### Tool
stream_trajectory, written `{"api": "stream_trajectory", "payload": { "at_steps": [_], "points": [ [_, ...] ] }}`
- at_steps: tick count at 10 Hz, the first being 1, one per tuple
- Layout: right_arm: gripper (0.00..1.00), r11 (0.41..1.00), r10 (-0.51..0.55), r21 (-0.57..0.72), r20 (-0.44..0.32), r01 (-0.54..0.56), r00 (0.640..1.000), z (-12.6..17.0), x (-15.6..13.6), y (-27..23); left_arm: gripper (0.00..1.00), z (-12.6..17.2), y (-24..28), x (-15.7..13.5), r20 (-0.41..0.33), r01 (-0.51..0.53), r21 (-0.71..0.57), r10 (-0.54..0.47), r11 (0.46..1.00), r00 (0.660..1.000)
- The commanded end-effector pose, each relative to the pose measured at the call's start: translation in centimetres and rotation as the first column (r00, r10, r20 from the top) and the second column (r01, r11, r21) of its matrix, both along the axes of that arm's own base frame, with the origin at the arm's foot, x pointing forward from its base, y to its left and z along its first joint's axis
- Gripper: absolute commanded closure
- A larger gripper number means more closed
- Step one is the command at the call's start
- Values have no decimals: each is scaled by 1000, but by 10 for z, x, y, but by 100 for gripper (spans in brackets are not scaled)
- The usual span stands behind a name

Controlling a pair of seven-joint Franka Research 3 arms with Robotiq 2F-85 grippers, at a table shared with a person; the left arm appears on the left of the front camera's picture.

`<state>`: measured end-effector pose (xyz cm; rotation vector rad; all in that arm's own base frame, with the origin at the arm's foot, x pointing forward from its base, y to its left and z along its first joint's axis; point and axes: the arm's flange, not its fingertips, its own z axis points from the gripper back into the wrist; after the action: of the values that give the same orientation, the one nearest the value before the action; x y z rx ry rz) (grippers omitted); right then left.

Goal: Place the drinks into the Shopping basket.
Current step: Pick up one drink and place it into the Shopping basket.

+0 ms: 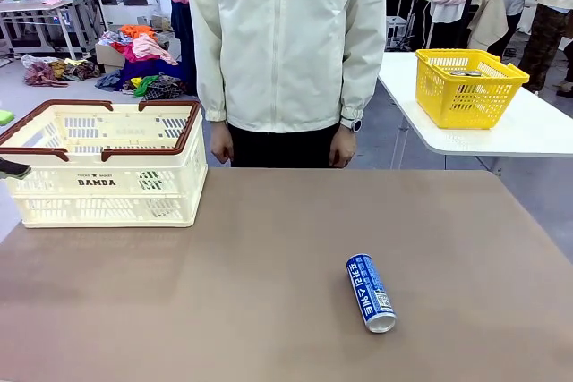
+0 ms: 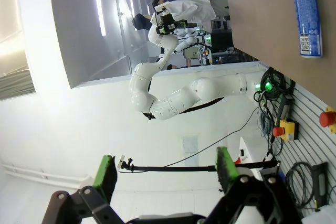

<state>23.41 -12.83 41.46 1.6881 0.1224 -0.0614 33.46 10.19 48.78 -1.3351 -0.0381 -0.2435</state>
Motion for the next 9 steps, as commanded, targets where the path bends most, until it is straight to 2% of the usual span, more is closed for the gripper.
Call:
{"api": "stream_trajectory", "payload": {
  "at_steps": [1, 7, 8, 9],
  "points": [
    [0, 1000, -3, 9, -20, 3, 1000, 7, 1, 1, 0, 3, 1, -1, -18, 3, 3, -3, 1000, 1000],
    [0, 1000, -3, 9, -20, 3, 1000, 7, 1, 1, 0, 0, 0, 0, -1, -1, 1, 1, 1000, 1000],
    [0, 1000, -3, 9, -20, 3, 1000, 7, 1, 1, 0, 19, -40, -4, -35, -16, 58, 18, 998, 999],
    [0, 1000, -3, 9, -20, 3, 1000, 7, 1, 1, 0, 37, -95, -9, -52, 17, 179, -8, 984, 999]
  ]
}}
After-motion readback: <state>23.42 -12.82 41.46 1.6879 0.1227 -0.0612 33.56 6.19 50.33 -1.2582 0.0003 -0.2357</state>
